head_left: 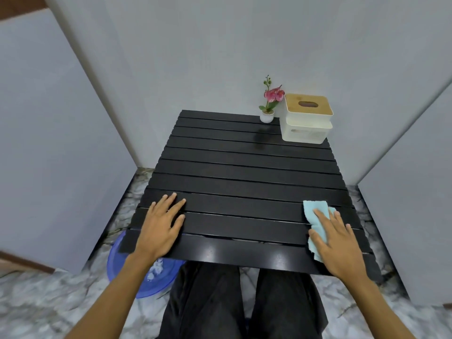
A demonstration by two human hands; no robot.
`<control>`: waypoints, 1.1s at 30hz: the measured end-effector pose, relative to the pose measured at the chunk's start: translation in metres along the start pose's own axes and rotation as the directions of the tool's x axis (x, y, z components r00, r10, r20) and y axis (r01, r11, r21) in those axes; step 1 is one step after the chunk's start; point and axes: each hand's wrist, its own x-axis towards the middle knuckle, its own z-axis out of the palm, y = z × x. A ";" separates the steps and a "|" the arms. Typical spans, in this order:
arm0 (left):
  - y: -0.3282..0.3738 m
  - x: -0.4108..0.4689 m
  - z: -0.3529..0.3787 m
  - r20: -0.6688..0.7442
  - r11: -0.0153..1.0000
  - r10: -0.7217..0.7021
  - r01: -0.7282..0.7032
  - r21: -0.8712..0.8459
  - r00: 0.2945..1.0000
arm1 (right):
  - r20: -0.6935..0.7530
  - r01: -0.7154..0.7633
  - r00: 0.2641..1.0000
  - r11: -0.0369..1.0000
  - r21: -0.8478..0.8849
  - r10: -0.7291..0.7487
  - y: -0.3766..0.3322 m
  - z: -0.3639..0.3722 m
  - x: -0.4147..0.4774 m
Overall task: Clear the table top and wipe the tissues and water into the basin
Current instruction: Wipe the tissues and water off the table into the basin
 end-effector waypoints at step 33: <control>0.008 0.072 -0.005 -0.001 0.998 0.049 -0.049 -0.040 0.999 | -0.083 -0.043 0.995 0.994 0.098 0.051 -0.027 -0.020 0.061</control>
